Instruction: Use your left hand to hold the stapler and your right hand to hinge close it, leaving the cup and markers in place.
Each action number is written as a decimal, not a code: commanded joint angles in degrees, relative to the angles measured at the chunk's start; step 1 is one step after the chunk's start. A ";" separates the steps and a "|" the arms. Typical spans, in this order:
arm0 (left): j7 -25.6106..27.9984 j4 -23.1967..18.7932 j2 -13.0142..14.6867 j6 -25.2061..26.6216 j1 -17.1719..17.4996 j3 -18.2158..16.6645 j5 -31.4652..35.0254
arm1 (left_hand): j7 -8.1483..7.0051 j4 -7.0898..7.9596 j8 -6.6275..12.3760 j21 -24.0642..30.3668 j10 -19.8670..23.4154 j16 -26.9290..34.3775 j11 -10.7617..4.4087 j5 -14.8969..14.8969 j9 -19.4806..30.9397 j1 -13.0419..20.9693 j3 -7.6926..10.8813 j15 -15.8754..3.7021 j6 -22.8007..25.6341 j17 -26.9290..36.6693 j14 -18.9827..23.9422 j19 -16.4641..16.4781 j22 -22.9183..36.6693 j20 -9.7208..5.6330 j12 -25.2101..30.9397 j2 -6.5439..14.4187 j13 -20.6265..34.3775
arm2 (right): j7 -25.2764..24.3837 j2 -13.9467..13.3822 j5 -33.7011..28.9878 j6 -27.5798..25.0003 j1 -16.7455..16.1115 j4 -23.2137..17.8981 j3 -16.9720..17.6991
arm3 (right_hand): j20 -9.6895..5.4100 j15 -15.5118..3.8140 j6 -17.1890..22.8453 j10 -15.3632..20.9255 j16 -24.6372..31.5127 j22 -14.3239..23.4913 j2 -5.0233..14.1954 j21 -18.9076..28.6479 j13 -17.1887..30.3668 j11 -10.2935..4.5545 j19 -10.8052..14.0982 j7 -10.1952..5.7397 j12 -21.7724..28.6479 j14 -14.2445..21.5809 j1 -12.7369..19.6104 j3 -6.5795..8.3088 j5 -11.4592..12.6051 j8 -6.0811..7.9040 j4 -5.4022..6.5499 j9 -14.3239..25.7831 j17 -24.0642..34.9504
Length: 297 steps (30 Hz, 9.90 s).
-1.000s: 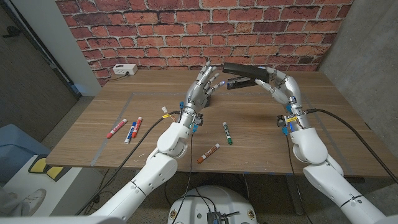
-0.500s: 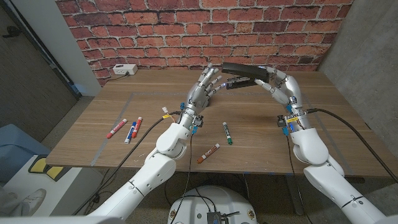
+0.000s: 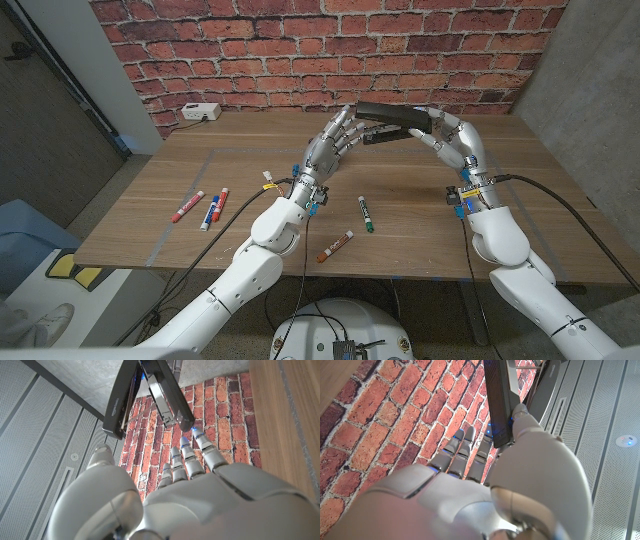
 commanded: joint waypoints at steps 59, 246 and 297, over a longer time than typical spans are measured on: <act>-8.99 1.34 1.37 3.31 -1.07 -0.44 -8.96 | -3.25 0.46 -0.14 0.52 -0.81 -1.16 -1.45 0.97 0.17 -6.30 -4.30 3.67 -0.22 0.45 6.14 6.43 0.54 5.85 1.12 -4.88 0.57 | 0.04 -0.79 -1.24 -2.70 2.37 1.37 -2.16 | -0.18 -11.06 0.56 6.63 -0.13 0.27 3.75 0.63 13.01 -5.78 -0.09 -0.19 -0.33 0.16 2.84 0.60 0.44 0.60 1.33 0.10 0.43; 0.66 1.32 -1.85 0.40 2.87 -0.84 -5.14 | -2.79 -1.84 5.27 6.85 15.21 5.39 -5.47 -0.27 0.97 1.10 3.08 -10.43 28.76 5.51 28.96 10.10 4.43 -1.82 7.70 3.87 4.18 | -0.72 -7.10 -10.31 -8.63 2.81 -2.10 -4.42 | 0.73 -10.99 0.44 11.87 -0.51 -0.06 4.04 -1.34 11.65 -5.80 -0.53 0.47 -7.11 -1.27 -0.27 -1.91 0.71 3.83 -0.78 -4.04 -3.02; 4.55 3.53 -4.45 -6.70 3.74 -0.52 2.05 | -4.20 -2.45 12.87 25.35 29.37 5.78 -7.37 0.13 9.34 43.57 16.82 -16.02 44.60 7.72 41.30 12.01 10.27 -14.52 12.18 10.42 8.27 | -0.48 -7.52 -10.07 -9.92 1.94 -3.98 -4.16 | 0.83 -10.94 1.39 11.96 0.04 -0.05 3.65 -1.18 14.12 -5.72 -0.19 1.52 -5.09 0.13 0.79 -1.54 0.26 3.16 -0.75 -3.92 -1.99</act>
